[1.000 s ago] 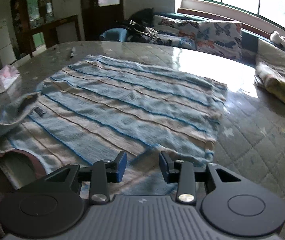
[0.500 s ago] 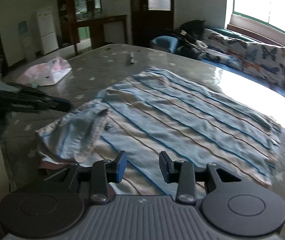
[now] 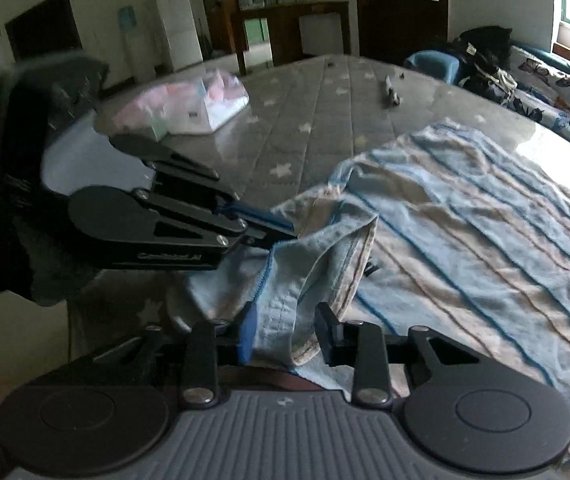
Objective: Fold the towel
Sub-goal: 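Lift the blanket edge with both grippers and fold it over toward the middle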
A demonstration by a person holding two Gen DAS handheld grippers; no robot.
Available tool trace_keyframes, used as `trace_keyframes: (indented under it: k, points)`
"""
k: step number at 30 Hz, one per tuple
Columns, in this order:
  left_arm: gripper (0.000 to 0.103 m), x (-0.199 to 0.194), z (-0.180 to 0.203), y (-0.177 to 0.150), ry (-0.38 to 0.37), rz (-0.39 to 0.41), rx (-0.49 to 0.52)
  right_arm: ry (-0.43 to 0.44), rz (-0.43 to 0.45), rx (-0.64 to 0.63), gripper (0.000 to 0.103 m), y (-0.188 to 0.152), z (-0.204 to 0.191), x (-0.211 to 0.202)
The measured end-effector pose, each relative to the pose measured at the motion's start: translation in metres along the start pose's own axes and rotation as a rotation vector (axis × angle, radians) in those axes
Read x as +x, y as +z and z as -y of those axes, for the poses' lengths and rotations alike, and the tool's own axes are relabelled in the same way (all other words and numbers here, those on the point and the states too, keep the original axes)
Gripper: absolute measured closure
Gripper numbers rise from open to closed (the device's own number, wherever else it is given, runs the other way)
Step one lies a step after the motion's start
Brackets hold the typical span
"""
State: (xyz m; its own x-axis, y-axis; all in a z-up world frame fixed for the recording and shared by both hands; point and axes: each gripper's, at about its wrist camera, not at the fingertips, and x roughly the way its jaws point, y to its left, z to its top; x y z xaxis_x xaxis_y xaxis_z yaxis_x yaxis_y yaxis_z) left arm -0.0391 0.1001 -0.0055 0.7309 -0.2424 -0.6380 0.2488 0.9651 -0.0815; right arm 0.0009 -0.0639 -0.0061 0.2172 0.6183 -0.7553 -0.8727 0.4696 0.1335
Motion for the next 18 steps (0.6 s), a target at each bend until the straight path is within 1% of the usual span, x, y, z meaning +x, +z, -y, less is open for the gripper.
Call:
trace_keyframes:
  k: [2,3,4,7,10,12,15,18]
  points:
    - [0.096,0.0,0.0,0.001,-0.001,0.001,0.002,0.006,-0.014,0.001,0.091,-0.003,-0.003,0.003]
    - [0.096,0.0,0.0,0.002,0.0,0.003,0.003,-0.001,-0.007,-0.008,0.097,-0.005,-0.006,0.001]
    - [0.096,-0.001,-0.001,0.003,0.002,0.009,0.005,-0.008,0.001,-0.018,0.098,-0.006,-0.009,-0.002]
    - [0.096,-0.005,-0.003,0.01,0.012,0.032,0.006,-0.007,0.046,-0.015,0.099,-0.007,-0.014,-0.018]
    - [0.096,-0.003,-0.001,0.016,0.01,0.037,0.016,0.016,0.071,-0.051,0.099,-0.007,-0.022,-0.033]
    - [0.096,0.003,0.003,0.018,-0.002,0.029,0.033,0.013,0.068,-0.075,0.099,-0.01,-0.027,-0.037]
    - [0.096,0.01,0.012,0.016,-0.026,0.011,0.072,-0.002,0.053,-0.054,0.097,-0.012,-0.022,-0.037]
    - [0.096,0.01,0.021,0.01,-0.058,-0.005,0.108,-0.016,0.058,-0.01,0.095,-0.016,-0.012,-0.045]
